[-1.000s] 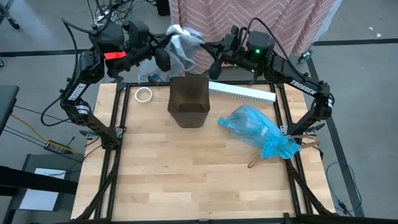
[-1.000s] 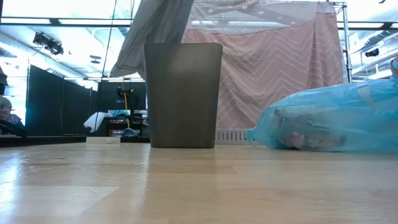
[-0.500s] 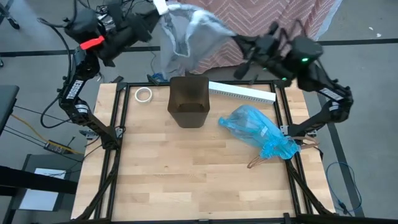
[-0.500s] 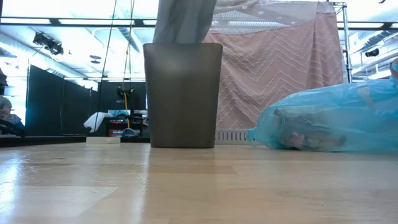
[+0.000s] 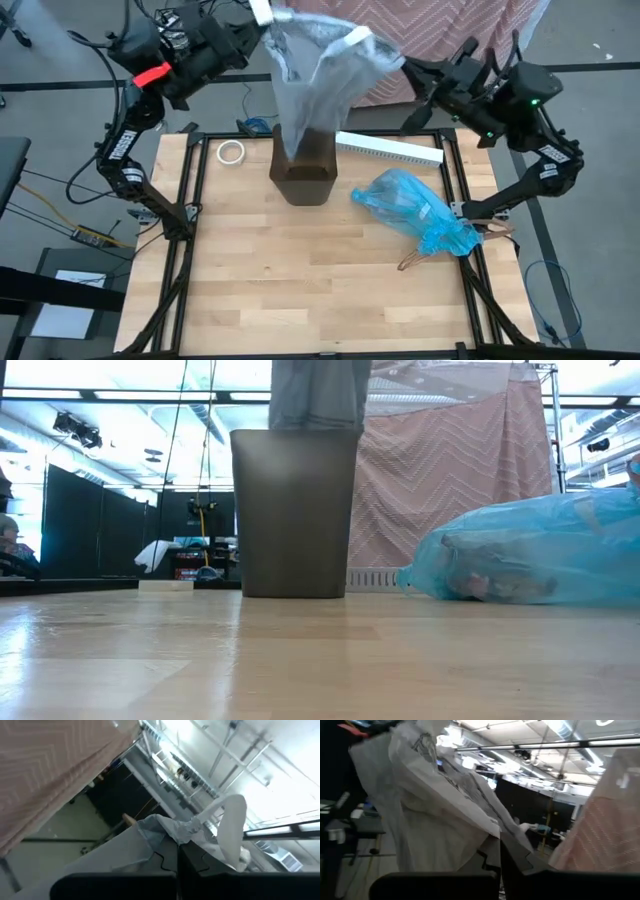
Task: Place trash/remove bag and relplace
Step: Insert the new gray trash bag into the bin
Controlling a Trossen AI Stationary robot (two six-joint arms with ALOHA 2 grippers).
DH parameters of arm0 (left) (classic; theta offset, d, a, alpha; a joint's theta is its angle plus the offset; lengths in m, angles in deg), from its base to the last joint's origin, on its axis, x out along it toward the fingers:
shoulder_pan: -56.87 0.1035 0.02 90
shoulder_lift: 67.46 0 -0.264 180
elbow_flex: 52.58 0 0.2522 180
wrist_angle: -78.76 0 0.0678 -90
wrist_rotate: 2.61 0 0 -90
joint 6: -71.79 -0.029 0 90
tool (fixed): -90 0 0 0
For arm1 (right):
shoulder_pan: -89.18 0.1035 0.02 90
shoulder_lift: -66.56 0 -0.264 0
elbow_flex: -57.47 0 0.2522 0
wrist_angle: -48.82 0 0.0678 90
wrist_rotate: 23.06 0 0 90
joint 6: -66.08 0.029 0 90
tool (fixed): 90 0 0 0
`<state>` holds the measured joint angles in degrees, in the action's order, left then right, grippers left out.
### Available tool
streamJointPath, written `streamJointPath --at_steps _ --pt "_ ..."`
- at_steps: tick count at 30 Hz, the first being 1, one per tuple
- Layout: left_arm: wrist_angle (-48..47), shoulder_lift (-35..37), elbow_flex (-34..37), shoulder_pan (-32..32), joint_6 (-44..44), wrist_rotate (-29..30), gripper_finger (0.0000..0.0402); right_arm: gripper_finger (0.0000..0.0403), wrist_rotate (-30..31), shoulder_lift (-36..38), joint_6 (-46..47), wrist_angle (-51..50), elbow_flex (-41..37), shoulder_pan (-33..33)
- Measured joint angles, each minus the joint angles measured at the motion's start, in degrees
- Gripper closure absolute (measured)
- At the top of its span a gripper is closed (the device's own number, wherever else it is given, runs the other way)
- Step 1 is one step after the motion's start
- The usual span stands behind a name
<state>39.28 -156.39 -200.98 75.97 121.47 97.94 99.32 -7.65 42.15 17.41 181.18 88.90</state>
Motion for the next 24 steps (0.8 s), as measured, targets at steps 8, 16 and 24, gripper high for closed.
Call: streamJointPath --at_steps 8,16,24 --pt "-12.09 0.05 -0.03 -3.11 0.28 5.27 0.0401 0.0403 -0.03 -3.87 0.46 -0.17 0.0 3.22" --pt "-27.4 0.64 -0.01 -3.69 0.32 5.86 0.0401 0.0403 -2.34 -7.81 0.48 2.03 0.0 4.38" --pt "-33.24 4.01 -0.06 -3.31 -0.97 7.8 0.0401 0.0403 -14.25 -11.12 8.0 5.86 0.0 4.7"
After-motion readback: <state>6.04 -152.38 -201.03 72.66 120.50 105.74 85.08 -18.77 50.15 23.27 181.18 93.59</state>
